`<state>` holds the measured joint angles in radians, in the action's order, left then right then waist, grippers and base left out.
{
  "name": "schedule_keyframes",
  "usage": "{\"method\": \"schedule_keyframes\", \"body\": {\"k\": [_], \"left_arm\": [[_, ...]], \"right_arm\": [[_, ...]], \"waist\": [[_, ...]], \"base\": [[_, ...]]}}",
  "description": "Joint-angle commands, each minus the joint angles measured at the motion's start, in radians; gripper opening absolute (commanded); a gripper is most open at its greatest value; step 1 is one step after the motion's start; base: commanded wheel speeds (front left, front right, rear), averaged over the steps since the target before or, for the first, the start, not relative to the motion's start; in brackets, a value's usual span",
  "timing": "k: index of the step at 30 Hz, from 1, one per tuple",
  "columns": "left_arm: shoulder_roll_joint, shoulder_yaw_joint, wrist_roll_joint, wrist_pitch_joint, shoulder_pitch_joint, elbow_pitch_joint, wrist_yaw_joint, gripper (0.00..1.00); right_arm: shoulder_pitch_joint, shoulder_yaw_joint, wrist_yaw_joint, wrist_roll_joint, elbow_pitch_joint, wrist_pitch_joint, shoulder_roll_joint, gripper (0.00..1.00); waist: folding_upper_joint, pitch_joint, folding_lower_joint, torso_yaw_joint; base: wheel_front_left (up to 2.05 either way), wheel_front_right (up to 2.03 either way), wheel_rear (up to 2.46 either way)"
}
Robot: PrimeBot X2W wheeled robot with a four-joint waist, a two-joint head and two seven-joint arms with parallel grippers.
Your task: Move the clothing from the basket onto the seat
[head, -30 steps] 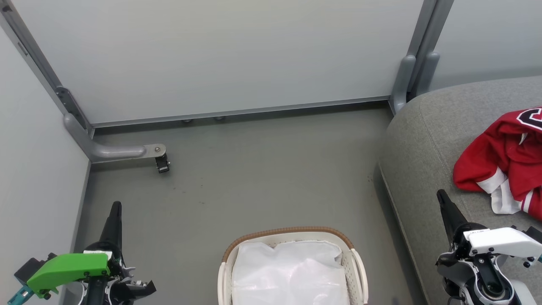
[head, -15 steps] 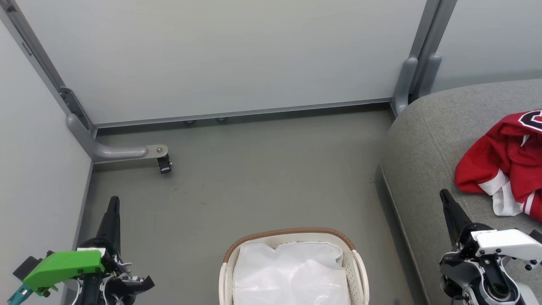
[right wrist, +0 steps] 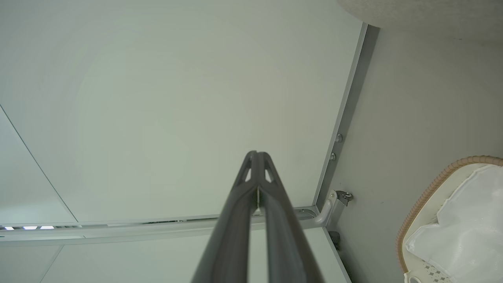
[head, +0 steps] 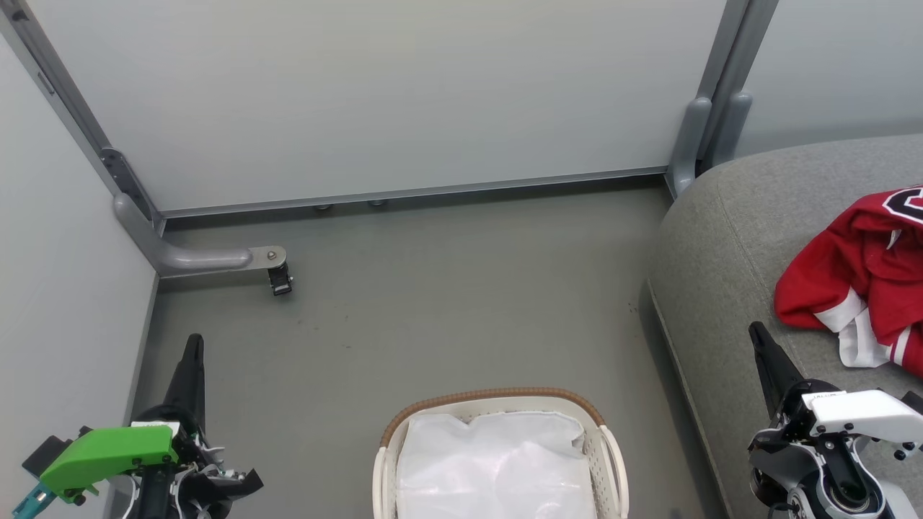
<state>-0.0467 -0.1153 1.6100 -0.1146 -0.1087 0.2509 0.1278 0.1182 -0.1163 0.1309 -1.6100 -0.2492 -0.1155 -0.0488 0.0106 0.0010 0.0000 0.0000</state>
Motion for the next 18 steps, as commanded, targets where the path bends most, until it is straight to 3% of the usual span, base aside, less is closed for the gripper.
{"method": "schedule_keyframes", "body": {"k": [1,18], "left_arm": [[-0.007,-0.002,0.003,-0.004,-0.011,-0.003,0.006,0.0],[-0.007,-0.002,0.004,-0.004,-0.011,-0.003,0.006,0.0]], "right_arm": [[-0.009,-0.002,0.0,-0.003,0.003,-0.003,-0.003,0.0],[-0.009,-0.002,0.0,-0.003,0.003,-0.003,-0.003,0.0]], "waist": [[-0.0106,0.0,0.0,0.0],[-0.0106,0.0,0.0,0.0]], "base": [[0.0,0.0,0.0],[0.0,0.0,0.0]]}}
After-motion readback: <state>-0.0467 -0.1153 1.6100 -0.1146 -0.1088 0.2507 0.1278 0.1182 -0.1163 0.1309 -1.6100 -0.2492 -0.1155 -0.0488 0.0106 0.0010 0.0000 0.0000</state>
